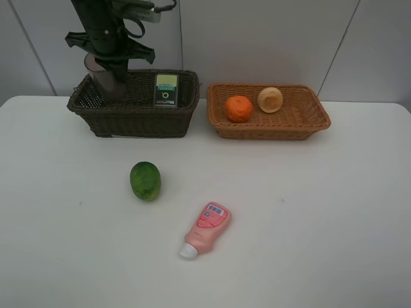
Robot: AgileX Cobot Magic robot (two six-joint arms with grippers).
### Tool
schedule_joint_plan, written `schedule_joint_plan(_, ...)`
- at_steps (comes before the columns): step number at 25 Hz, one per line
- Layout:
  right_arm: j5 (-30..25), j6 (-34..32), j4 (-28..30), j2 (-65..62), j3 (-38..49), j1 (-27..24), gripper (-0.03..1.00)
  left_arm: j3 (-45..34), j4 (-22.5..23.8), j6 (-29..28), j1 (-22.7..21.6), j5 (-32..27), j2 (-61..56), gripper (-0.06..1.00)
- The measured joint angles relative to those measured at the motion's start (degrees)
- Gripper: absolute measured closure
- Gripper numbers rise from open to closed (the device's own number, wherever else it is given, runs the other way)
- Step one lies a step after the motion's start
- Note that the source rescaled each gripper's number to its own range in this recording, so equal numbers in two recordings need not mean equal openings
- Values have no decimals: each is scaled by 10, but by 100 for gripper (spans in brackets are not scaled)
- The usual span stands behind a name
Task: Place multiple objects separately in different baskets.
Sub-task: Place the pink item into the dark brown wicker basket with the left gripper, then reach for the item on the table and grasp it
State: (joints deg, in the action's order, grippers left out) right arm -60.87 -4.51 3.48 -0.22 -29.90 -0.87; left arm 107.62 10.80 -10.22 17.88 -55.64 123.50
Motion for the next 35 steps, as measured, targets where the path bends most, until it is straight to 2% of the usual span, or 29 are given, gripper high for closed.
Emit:
schedule_joint_plan(10, 0, 0, 0, 0, 0, 0, 0, 4, 9, 6, -24, 77, 69, 88)
schedule_joint_plan(15, 0, 0, 0, 0, 0, 0, 0, 4, -10, 6, -26, 116, 83, 88)
schedule_joint_plan(18, 0, 0, 0, 0, 0, 0, 0, 4, -16, 6, -26, 119, 85, 83)
schedule_joint_plan(20, 0, 0, 0, 0, 0, 0, 0, 4, -19, 6, -26, 122, 85, 73)
schedule_joint_plan(22, 0, 0, 0, 0, 0, 0, 0, 4, -21, 6, -26, 123, 85, 56)
schedule_joint_plan(24, 0, 0, 0, 0, 0, 0, 0, 4, -21, 6, -26, 123, 85, 33)
schedule_joint_plan(27, 0, 0, 0, 0, 0, 0, 0, 4, -22, 6, -26, 123, 85, 6)
schedule_joint_plan(30, 0, 0, 0, 0, 0, 0, 0, 4, -24, 6, -26, 123, 75, -3)
schedule_joint_plan(35, 0, 0, 0, 0, 0, 0, 0, 4, -22, 6, -16, 100, 27, -5)
